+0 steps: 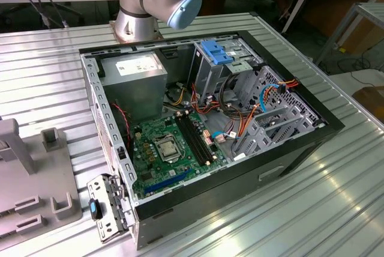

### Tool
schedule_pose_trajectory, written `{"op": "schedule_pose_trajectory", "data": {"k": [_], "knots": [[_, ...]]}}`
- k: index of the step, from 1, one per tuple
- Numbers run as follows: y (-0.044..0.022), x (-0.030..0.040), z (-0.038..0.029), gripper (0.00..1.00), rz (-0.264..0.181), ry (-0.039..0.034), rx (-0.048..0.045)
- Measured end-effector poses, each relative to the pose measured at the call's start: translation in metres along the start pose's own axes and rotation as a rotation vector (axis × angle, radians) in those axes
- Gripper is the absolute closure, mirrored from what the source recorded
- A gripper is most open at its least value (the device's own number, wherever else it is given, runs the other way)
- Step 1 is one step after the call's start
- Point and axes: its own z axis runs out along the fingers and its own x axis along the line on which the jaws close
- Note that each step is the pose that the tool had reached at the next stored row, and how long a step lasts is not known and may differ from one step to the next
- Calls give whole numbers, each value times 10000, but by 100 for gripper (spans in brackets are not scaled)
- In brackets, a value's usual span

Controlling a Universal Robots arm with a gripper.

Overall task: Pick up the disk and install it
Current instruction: 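Pick up the disk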

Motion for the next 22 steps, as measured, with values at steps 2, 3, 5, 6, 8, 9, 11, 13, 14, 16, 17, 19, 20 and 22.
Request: {"op": "schedule_pose_trajectory", "data": {"k": [2,3,5,6,8,9,11,13,14,16,17,19,20,22], "knots": [[0,0,0,89,-828,-6,-23],[0,0,0,89,-1149,-7,-32],[0,0,0,89,-1619,-10,-46],[0,0,0,89,-2092,-13,-59],[0,0,0,89,-2848,-18,-80],[0,0,0,89,-3057,-19,-86],[0,0,0,89,-3451,-22,-97],[0,0,0,89,-3858,-24,-108],[0,0,0,89,-4055,-25,-114],[0,0,0,89,-4485,-28,-126],[0,0,0,89,-4624,-29,-130],[0,0,0,89,-4987,-31,-140],[0,0,0,89,-5177,-32,-146],[0,0,0,89,-5586,-35,-157]]}}
